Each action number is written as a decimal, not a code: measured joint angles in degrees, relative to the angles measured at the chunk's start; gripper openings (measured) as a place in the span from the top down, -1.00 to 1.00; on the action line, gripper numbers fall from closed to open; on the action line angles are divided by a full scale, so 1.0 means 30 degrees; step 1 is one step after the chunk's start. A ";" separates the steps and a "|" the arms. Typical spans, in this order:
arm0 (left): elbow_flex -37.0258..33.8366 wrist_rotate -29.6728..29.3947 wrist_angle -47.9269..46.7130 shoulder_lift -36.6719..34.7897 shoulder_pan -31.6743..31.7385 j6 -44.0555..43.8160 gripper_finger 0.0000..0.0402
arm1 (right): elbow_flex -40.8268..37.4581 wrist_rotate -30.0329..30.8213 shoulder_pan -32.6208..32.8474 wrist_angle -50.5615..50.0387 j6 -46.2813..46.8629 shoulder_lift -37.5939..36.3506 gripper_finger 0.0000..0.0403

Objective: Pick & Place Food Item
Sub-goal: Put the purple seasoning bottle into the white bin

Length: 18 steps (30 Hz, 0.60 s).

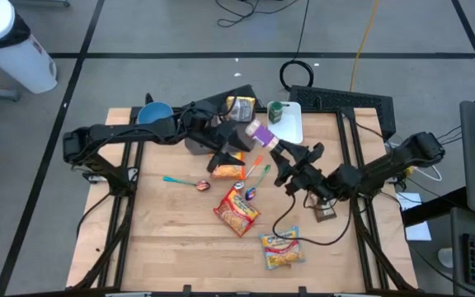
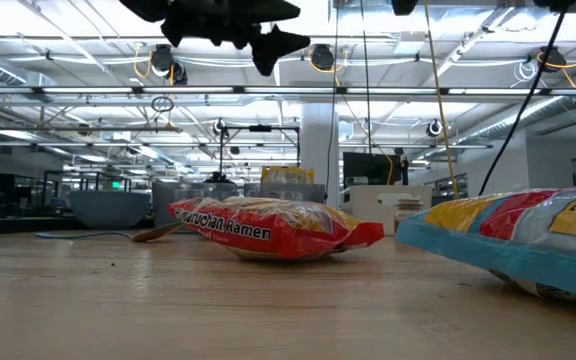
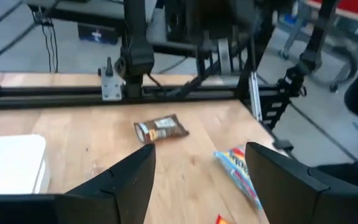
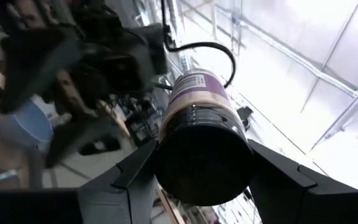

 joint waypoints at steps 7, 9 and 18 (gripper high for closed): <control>-0.0007 -0.0768 -0.2431 -0.1076 -0.0424 0.1837 -0.11 | 0.2755 0.1517 -0.0360 -0.6001 0.1063 -0.2286 0.01; -0.0010 -0.0873 -0.3332 -0.1394 -0.0513 0.2155 -0.07 | 0.3849 0.1951 -0.0649 -0.8030 0.1776 -0.2764 0.01; -0.0011 -0.1248 -0.5815 -0.2061 -0.1629 0.3428 0.09 | 0.9275 0.2898 -0.3253 -1.9445 0.6631 -0.2888 0.01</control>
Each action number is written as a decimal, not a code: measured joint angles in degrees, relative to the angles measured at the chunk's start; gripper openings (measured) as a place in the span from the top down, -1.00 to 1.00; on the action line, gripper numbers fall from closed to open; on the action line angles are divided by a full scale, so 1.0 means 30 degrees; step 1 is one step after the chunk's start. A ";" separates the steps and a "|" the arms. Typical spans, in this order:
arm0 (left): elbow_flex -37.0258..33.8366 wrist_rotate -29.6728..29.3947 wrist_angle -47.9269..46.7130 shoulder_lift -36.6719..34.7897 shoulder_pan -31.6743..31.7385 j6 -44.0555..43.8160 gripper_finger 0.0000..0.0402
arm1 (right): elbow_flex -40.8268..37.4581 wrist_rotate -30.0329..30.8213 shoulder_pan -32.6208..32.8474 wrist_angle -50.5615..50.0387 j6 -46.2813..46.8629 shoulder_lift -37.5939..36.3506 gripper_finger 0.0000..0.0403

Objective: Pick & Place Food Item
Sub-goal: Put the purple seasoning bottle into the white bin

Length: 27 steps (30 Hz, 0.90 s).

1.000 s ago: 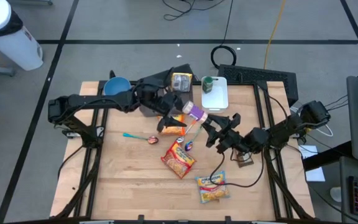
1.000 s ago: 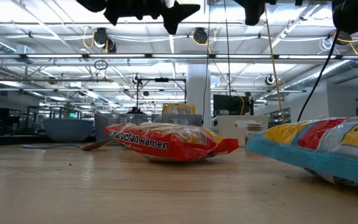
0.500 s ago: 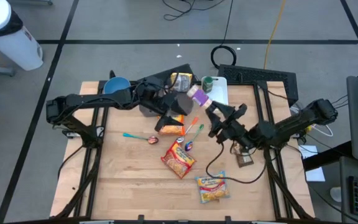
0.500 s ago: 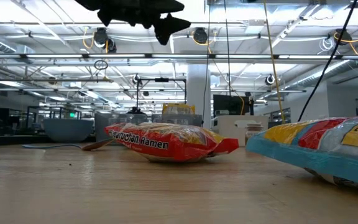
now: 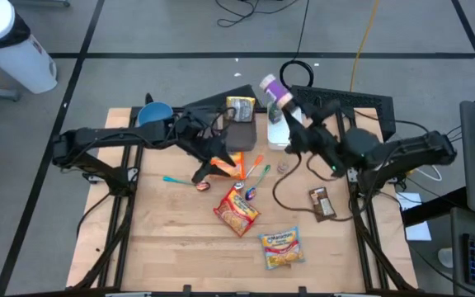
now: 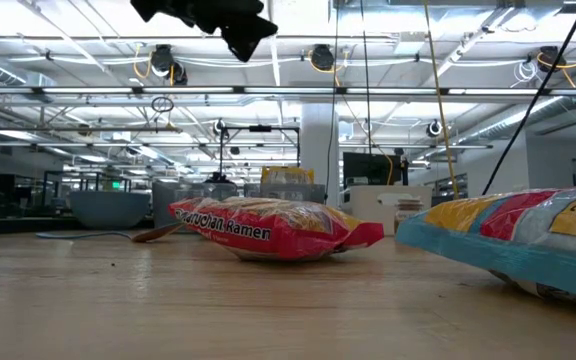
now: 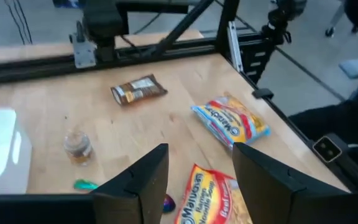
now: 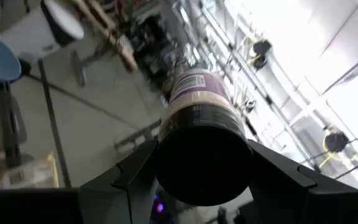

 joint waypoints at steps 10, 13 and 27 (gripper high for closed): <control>-0.0038 -0.1446 -0.2043 -0.0926 -0.0989 0.0549 0.23 | 0.1582 -0.3456 -0.3306 -0.6583 0.6022 0.0346 0.01; 0.0044 -0.1404 -0.2234 -0.1280 -0.1148 0.0504 0.24 | 0.1582 -0.5079 -0.4570 -0.8472 0.8605 0.0361 0.01; 0.0015 -0.2911 -0.2770 -0.1979 -0.2409 0.0172 0.25 | 0.1582 -1.2655 -1.2299 -1.5364 1.5839 0.2577 0.01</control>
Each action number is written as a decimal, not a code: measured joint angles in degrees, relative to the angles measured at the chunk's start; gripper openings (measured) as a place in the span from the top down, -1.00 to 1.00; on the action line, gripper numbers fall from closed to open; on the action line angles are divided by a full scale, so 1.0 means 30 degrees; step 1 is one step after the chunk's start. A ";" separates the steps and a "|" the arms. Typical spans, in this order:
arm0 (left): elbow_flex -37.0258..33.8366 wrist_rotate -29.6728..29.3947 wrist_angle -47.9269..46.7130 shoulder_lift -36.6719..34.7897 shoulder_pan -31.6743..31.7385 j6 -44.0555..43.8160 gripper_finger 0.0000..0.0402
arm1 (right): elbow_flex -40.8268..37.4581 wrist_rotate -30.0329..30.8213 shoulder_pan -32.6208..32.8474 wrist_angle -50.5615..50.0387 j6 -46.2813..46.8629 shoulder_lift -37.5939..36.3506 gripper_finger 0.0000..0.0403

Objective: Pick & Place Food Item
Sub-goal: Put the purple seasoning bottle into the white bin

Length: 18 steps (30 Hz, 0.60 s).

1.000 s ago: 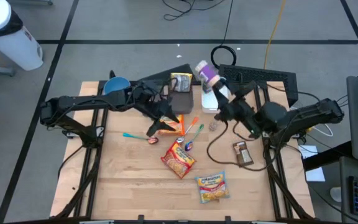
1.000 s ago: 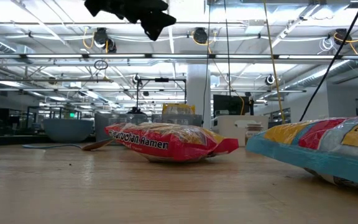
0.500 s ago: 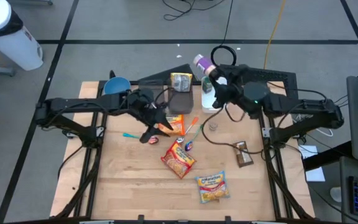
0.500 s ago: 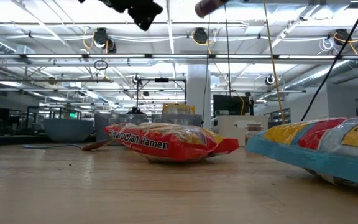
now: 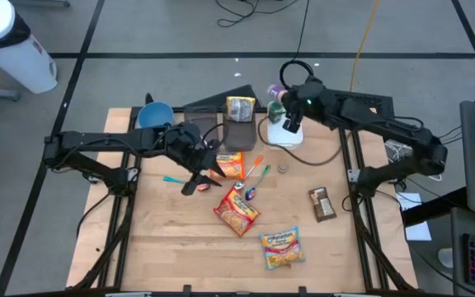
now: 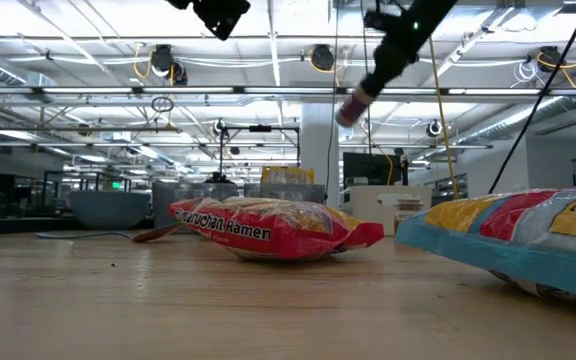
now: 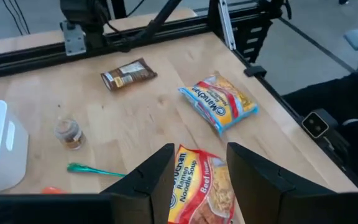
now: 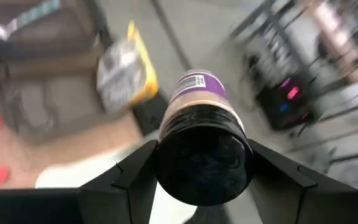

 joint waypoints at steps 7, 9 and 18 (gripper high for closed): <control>-0.0012 -0.0979 -0.0576 -0.0157 -0.0116 -0.0099 0.26 | 0.0000 -0.2429 -0.2492 -0.1536 0.0277 0.1305 0.01; 0.0002 -0.1018 -0.0730 -0.0209 -0.0116 -0.0066 0.26 | 0.0032 -0.2892 -0.2914 -0.2313 0.0277 0.1594 0.01; -0.0007 -0.1810 -0.0994 -0.0158 -0.0043 0.0264 0.32 | 0.3685 -0.3521 -0.3313 -0.8200 0.0275 0.3112 0.01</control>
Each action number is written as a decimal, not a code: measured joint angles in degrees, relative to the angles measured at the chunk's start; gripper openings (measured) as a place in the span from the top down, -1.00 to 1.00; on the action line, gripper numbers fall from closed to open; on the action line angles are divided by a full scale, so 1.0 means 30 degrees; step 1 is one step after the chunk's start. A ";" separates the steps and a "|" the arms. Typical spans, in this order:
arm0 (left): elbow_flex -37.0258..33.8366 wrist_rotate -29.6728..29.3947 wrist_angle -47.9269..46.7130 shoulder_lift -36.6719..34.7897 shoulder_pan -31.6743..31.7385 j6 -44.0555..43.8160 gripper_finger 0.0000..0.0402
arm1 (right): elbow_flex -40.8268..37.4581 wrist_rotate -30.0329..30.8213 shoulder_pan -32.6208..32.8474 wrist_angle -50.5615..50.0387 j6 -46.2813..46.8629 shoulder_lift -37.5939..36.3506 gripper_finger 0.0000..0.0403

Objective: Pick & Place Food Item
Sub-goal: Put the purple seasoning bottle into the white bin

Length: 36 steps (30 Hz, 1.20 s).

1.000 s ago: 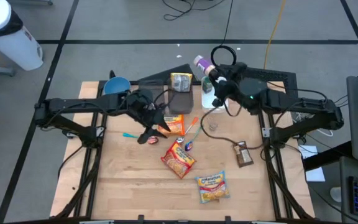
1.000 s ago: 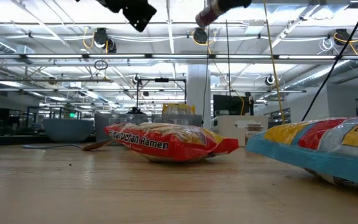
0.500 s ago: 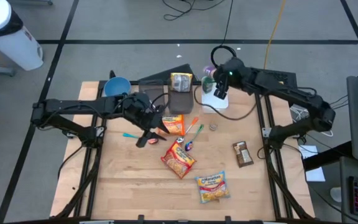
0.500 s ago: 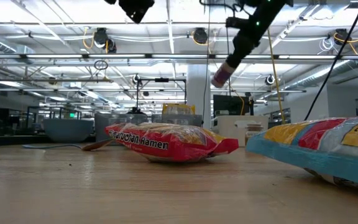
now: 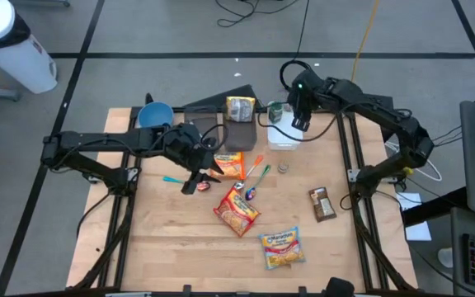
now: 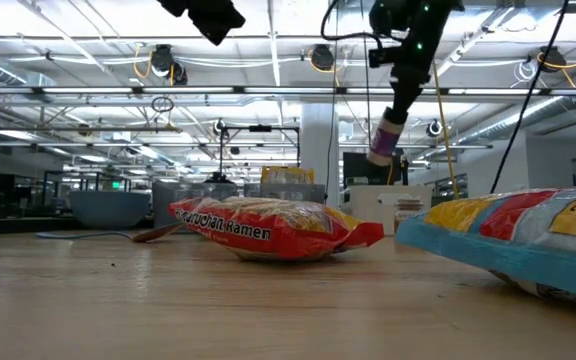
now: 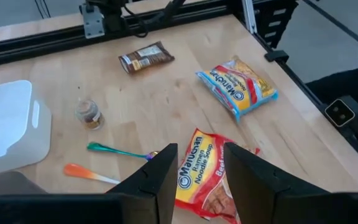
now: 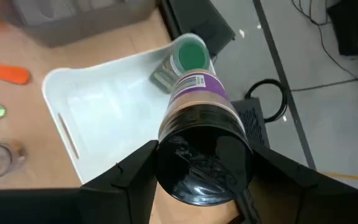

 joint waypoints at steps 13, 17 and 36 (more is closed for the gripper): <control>0.0000 -0.0002 0.0022 -0.0002 0.0233 0.0217 0.27 | 0.5607 -0.1302 -0.0494 -0.6959 -0.0433 0.5506 0.01; 0.0000 0.0005 -0.0013 0.0000 0.0233 0.0206 0.31 | 0.6221 -0.1312 -0.1123 -0.7295 -0.1195 0.6849 0.01; 0.0000 0.0042 -0.0240 0.0000 0.0233 0.0793 0.35 | 0.6319 -0.4930 -0.4641 -0.4641 -0.2317 0.8034 0.01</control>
